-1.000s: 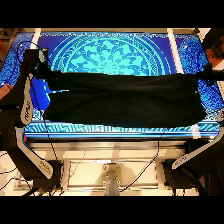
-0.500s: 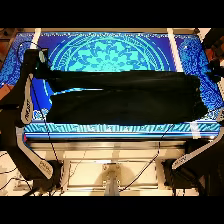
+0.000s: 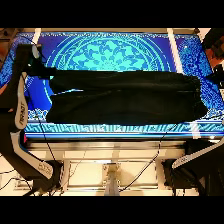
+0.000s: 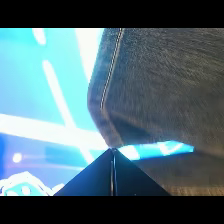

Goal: Fold the clothes and pants, and hang the long-sleeved shirts on hangers.

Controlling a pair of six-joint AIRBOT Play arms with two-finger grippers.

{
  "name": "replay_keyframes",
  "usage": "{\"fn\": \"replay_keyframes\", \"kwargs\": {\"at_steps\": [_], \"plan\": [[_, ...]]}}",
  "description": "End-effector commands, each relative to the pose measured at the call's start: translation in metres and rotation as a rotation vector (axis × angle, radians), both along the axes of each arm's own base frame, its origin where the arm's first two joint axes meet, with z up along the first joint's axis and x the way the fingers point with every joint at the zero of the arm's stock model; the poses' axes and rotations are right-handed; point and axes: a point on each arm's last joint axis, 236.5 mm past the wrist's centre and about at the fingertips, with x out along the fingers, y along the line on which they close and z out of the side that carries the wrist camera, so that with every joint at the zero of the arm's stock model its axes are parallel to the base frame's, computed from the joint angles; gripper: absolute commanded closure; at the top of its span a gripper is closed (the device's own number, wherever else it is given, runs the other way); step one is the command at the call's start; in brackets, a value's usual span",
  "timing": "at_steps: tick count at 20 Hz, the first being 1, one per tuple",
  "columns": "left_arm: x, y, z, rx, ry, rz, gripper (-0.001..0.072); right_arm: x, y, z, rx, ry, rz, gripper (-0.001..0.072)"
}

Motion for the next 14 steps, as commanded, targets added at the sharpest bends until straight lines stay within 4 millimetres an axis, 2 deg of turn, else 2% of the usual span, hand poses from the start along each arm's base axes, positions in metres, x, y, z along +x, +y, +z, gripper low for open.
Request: {"fn": "replay_keyframes", "kwargs": {"at_steps": [1, 3, 4, 6, 8, 11, 13, 14], "plan": [[-0.027, -0.006, 0.041, -0.055, -0.036, -0.029, 0.0687, -0.042, 0.021, 0.003, -0.008, 0.031, 0.168, 0.0687], [-0.062, -0.006, 0.044, -0.116, -0.017, 0.002, 0.0687, -0.058, 0.037, 0.006, 0.058, -0.018, 0.167, 0.0688], [-0.085, -0.005, 0.039, -0.148, 0.006, 0.024, 0.0687, -0.065, 0.048, 0.008, 0.112, -0.067, 0.166, 0.0687], [-0.134, -0.002, 0.025, -0.193, 0.043, 0.076, 0.0686, -0.092, 0.074, 0.005, 0.224, -0.145, 0.168, 0.0687], [-0.183, -0.003, 0.012, -0.244, 0.046, 0.149, 0.0687, -0.115, 0.088, 0.001, 0.307, -0.227, 0.105, 0.0688], [-0.251, -0.018, -0.005, -0.386, 0.021, 0.277, 0.0686, -0.130, 0.088, 0.006, 0.380, -0.404, -0.070, 0.0686], [-0.285, -0.028, -0.018, -0.483, -0.008, 0.420, 0.0684, -0.143, 0.089, -0.014, 0.388, -0.378, -0.146, 0.0684], [-0.297, -0.034, -0.024, -0.533, -0.026, 0.483, 0.0592, -0.147, 0.087, -0.029, 0.382, -0.341, -0.184, 0.0637]]}}
